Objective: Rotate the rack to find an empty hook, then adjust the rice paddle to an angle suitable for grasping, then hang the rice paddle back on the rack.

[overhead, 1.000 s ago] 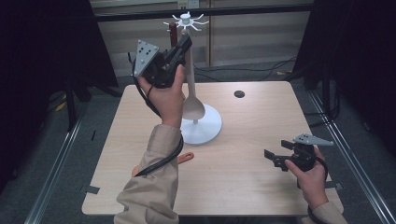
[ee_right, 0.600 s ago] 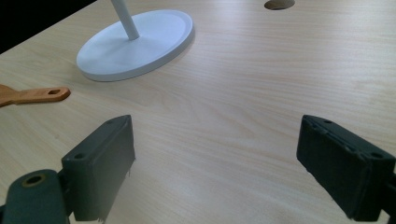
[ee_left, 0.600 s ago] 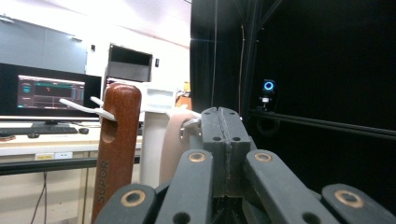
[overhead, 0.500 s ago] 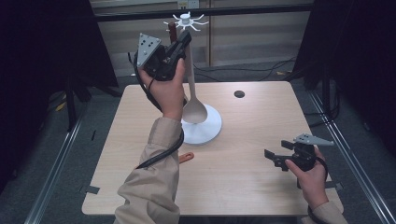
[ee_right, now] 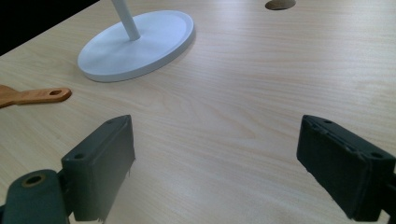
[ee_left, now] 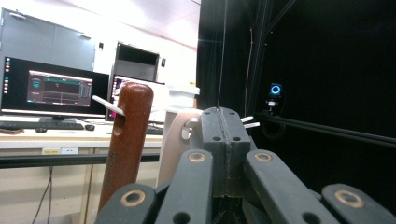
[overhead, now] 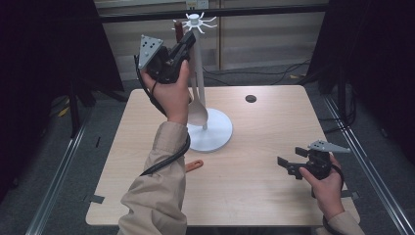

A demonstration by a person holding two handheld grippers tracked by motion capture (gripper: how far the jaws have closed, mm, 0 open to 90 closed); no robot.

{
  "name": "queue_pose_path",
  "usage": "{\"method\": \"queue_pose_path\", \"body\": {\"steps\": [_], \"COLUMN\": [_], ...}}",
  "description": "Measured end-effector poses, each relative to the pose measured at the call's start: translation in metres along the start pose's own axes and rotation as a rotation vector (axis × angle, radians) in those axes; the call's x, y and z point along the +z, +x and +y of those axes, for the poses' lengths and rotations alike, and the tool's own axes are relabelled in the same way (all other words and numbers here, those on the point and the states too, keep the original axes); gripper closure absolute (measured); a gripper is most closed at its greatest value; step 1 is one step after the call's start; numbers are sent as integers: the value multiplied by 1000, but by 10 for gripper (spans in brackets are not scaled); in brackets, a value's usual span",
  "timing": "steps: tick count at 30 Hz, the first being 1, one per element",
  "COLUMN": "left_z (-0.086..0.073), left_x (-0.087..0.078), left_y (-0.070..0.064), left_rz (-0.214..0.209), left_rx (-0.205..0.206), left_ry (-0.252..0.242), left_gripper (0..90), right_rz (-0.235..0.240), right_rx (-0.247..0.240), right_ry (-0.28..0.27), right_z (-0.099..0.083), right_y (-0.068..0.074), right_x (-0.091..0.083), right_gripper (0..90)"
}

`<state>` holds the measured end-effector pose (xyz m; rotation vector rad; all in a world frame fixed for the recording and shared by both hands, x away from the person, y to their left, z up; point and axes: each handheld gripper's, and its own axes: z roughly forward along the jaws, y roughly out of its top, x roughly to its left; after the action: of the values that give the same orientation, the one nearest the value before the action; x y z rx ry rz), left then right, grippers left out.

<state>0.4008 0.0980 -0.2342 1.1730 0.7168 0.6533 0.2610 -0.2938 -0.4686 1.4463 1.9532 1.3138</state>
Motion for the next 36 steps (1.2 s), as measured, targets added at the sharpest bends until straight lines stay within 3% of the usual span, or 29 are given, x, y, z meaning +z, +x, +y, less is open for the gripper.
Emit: {"method": "queue_pose_path", "body": {"steps": [12,36], "left_z": [1,-4], "left_x": [-2,-8], "left_y": [8,8], "left_rz": [20,7], "left_rx": [-14,-21], "left_ry": [-7,-1], "left_gripper": [900,900], "right_rz": [-2,-1], "right_rx": [1,0], "right_ry": [-2,-6], "right_z": [0,1], "right_y": [0,1], "right_x": [0,1], "right_gripper": [102,102]}}
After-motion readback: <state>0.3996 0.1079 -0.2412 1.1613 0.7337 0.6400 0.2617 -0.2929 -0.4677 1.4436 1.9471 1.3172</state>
